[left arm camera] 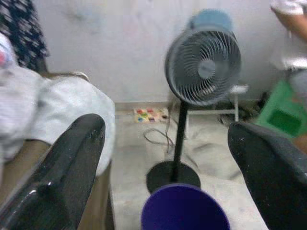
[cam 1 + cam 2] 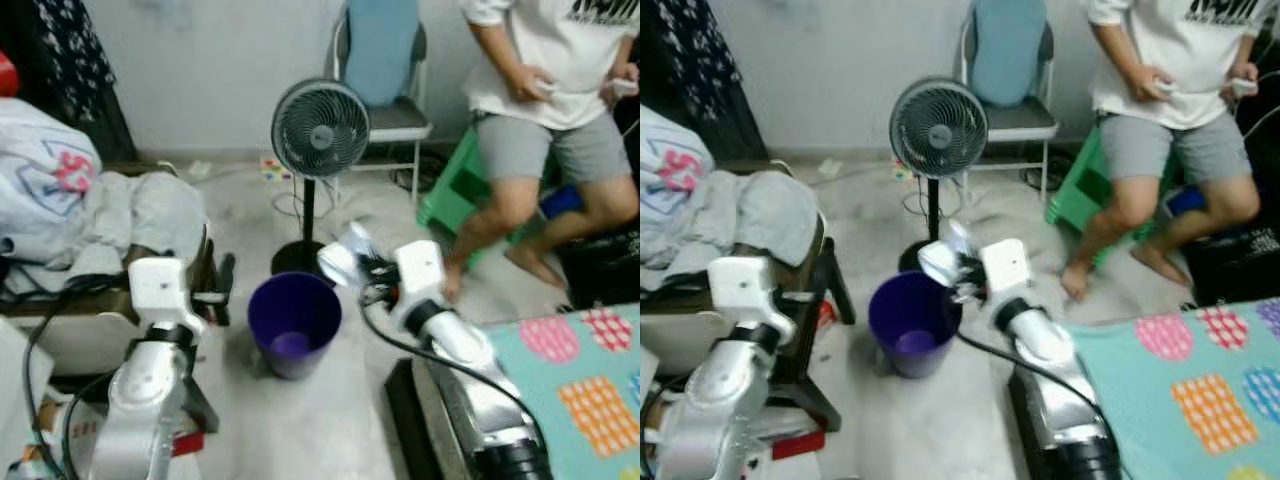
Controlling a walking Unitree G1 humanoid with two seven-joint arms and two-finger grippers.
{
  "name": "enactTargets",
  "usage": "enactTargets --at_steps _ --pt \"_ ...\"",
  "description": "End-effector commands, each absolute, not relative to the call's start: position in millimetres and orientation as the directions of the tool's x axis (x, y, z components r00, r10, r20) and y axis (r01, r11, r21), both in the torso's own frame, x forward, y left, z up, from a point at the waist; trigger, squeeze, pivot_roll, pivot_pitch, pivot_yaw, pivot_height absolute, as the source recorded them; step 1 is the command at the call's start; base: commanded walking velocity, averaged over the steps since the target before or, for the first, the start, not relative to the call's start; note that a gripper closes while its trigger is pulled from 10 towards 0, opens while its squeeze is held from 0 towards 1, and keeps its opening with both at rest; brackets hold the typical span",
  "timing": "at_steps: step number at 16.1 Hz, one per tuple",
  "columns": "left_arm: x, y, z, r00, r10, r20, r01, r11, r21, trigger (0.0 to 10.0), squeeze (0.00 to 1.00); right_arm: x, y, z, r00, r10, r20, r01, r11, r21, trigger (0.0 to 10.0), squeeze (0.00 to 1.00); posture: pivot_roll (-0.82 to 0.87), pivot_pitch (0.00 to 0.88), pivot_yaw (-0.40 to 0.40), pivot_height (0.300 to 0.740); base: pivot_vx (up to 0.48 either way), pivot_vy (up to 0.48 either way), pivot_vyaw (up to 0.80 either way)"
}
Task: Clean up the room
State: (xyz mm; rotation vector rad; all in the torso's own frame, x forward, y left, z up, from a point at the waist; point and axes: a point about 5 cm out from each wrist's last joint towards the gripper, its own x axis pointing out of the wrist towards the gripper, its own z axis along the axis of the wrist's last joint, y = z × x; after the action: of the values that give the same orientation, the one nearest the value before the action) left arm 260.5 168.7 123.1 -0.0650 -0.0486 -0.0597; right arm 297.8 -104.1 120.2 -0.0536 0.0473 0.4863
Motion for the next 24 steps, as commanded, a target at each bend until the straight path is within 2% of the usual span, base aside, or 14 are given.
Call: enactTargets --at_steps 1,8,13,19,24 --pt "260.1 160.8 127.4 0.992 -0.1 0.07 0.106 0.991 -0.083 10.0 0.0 298.7 -113.6 119.7 0.896 0.44 -0.065 -0.443 0.895 -0.045 10.0 0.0 0.02 0.03 -0.057 0.74 0.0 0.0 0.0" --pt "259.2 159.5 129.0 0.989 -0.12 0.086 0.129 0.986 -0.108 10.0 0.0 298.4 -113.1 122.0 0.892 0.45 -0.051 -0.452 0.89 -0.058 10.0 0.0 0.02 0.029 -0.063 0.74 0.0 0.0 0.0" --pt "258.9 159.2 128.6 0.989 -0.122 0.085 0.131 0.985 -0.115 10.0 0.0 298.9 -110.9 126.0 0.889 0.457 -0.03 -0.457 0.885 -0.083 10.0 0.0 0.02 0.037 -0.063 0.74 0.262 0.0 0.0" --pt "259.6 160.0 129.0 0.989 -0.119 0.086 0.128 0.985 -0.113 10.0 0.0 298.7 -110.2 125.2 0.89 0.456 -0.025 -0.456 0.886 -0.079 10.0 0.0 0.02 0.041 -0.061 0.74 0.29 0.0 0.65" --pt "259.6 160.1 128.9 0.989 -0.121 0.083 0.13 0.985 -0.113 10.0 0.0 298.9 -110.6 124.4 0.893 0.449 -0.027 -0.45 0.89 -0.071 10.0 0.0 0.02 0.042 -0.059 0.74 0.293 0.0 0.0"
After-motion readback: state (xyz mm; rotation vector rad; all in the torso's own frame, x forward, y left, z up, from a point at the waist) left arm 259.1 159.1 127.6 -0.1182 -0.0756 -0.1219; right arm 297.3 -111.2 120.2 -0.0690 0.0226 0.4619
